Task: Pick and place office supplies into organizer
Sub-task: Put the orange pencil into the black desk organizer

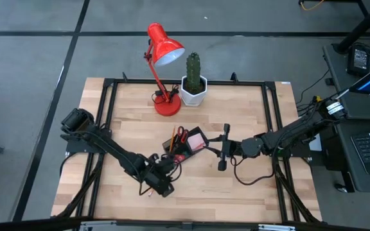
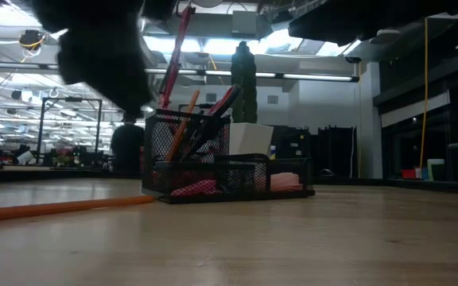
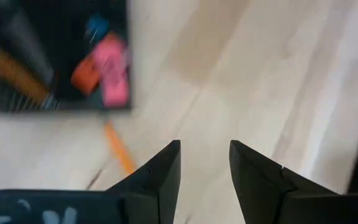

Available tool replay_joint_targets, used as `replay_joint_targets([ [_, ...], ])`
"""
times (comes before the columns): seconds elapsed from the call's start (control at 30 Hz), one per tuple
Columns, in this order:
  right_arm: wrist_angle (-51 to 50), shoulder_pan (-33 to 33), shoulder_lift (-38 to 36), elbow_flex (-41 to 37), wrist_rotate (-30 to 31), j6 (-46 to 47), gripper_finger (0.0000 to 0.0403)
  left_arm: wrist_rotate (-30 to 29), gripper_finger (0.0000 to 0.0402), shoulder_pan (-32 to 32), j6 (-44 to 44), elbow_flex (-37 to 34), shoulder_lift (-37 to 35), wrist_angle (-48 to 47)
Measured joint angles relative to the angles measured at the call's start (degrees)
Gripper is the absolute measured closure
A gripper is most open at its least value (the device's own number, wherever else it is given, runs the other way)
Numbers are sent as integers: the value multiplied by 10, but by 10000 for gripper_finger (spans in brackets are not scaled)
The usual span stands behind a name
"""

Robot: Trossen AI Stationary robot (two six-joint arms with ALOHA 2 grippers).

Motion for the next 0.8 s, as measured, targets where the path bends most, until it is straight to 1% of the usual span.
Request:
replay_joint_targets([
  [0.2,0,0,0,0,0,15,295,74,272,0,-90,0,0,-95],
  [0.3,0,0,0,0,0,14,295,82,272,-3,-109,0,0,-117],
  [0.5,0,0,0,0,0,13,295,67,272,-3,-138,-1,12,-108],
  [0.7,-1,0,0,0,0,10,295,107,272,-4,-137,-1,35,-49],
  [0.8,-1,0,0,0,0,9,295,109,272,-6,-146,-1,36,-45],
])
